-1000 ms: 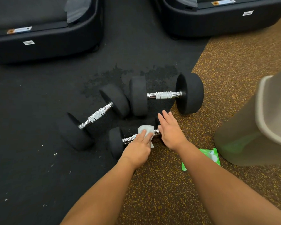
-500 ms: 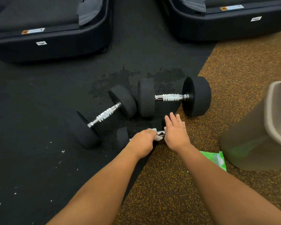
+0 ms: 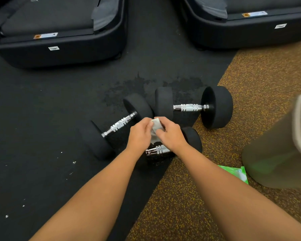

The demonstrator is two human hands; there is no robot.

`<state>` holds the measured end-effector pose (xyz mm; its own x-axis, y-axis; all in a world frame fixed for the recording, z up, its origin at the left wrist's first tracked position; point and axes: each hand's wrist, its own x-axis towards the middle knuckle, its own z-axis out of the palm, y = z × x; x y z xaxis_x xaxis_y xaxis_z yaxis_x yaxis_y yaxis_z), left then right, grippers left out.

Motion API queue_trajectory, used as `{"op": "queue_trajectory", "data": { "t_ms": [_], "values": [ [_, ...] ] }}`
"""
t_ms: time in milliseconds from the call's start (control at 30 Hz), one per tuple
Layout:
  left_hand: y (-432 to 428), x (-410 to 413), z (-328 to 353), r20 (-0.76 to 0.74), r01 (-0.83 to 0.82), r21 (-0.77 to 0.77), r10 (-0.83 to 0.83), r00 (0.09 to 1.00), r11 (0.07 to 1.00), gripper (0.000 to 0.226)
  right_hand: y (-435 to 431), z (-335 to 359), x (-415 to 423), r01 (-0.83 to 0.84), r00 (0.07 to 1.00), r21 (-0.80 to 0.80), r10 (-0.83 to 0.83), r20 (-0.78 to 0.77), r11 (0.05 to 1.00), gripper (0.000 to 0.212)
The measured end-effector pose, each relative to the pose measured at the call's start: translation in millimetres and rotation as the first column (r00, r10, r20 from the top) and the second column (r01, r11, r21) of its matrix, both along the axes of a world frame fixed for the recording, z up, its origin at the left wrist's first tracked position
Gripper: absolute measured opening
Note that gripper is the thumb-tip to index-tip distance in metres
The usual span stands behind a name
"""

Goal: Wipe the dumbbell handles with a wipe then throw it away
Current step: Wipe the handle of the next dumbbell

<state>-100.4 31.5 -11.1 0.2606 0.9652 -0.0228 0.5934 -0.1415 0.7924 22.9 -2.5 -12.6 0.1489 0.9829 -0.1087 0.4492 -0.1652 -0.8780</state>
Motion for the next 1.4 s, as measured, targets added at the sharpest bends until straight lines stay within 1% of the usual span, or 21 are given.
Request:
{"op": "queue_trajectory", "data": {
  "t_ms": [67, 133, 233, 300, 400, 467, 633, 767, 933, 1067, 1167, 1267, 1333, 1400],
  "values": [
    [5.9, -6.7, 1.1, 0.020, -0.032, 0.003, 0.032, 0.999, 0.999, 0.018, 4.0, 1.7, -6.7, -0.002, 1.000, 0.025, 0.002, -0.011, 1.000, 0.030],
    [10.3, -14.1, 1.9, 0.048, -0.054, -0.007, 0.054, 0.997, 0.999, 0.018, 8.2, 3.9, -12.1, -0.005, 1.000, 0.041, 0.004, 0.008, 0.999, 0.026],
    [13.3, -24.8, 6.5, 0.097, -0.072, -0.009, 0.072, 0.993, 0.997, 0.014, 15.8, 5.6, -19.0, 0.023, 1.000, 0.035, -0.024, 0.016, 0.999, 0.012],
    [13.7, -32.2, 12.3, 0.161, -0.090, -0.032, 0.094, 0.982, 0.995, 0.017, 19.9, 6.3, -24.0, 0.051, 0.998, 0.016, -0.051, -0.040, 0.999, 0.013],
    [16.5, -44.7, 19.5, 0.253, -0.107, -0.089, 0.127, 0.959, 0.990, 0.020, 25.7, 7.4, -31.7, 0.088, 0.983, -0.011, -0.088, -0.164, 0.996, 0.013],
    [20.8, -53.6, 21.6, 0.259, -0.106, -0.102, 0.130, 0.957, 0.989, 0.021, 29.6, 7.3, -37.3, 0.102, 0.967, -0.034, -0.107, -0.233, 0.994, 0.011],
    [33.8, -74.4, 20.7, 0.232, -0.131, -0.094, 0.150, 0.961, 0.987, 0.026, 38.9, 12.1, -55.5, 0.092, 0.945, -0.054, -0.104, -0.311, 0.994, 0.016],
    [38.4, -89.6, 19.7, 0.164, -0.157, -0.063, 0.165, 0.973, 0.986, 0.024, 46.1, 12.6, -71.9, 0.070, 0.943, -0.083, -0.093, -0.320, 0.994, 0.014],
    [44.0, -105.8, 19.1, -0.041, -0.209, 0.047, 0.211, 0.977, 0.977, 0.030, 58.4, 13.7, -86.9, 0.020, 0.972, -0.101, -0.043, -0.232, 0.995, 0.008],
    [50.9, -120.0, 13.7, -0.135, -0.298, 0.137, 0.316, 0.939, 0.945, 0.031, 69.5, 13.8, -94.7, 0.039, 0.990, -0.097, -0.051, -0.133, 0.995, 0.015],
    [54.4, -131.5, 7.9, -0.208, -0.343, 0.148, 0.368, 0.906, 0.928, 0.034, 77.8, 10.9, -98.9, 0.066, 0.994, -0.112, -0.075, -0.085, 0.992, 0.019],
    [55.3, -138.7, -1.0, -0.295, -0.325, 0.171, 0.363, 0.884, 0.930, 0.032, 82.6, 9.3, -101.7, 0.062, 0.995, -0.128, -0.070, -0.065, 0.990, 0.019],
    [55.3, -140.4, -6.6, -0.372, -0.303, 0.168, 0.345, 0.861, 0.938, 0.035, 84.4, 9.3, -103.5, 0.045, 0.997, -0.131, -0.054, -0.061, 0.990, 0.019],
    [55.3, -141.6, -12.5, -0.448, -0.285, 0.163, 0.328, 0.832, 0.945, 0.040, 85.7, 8.8, -105.2, 0.039, 0.997, -0.134, -0.046, -0.053, 0.990, 0.030]
  ]
}}
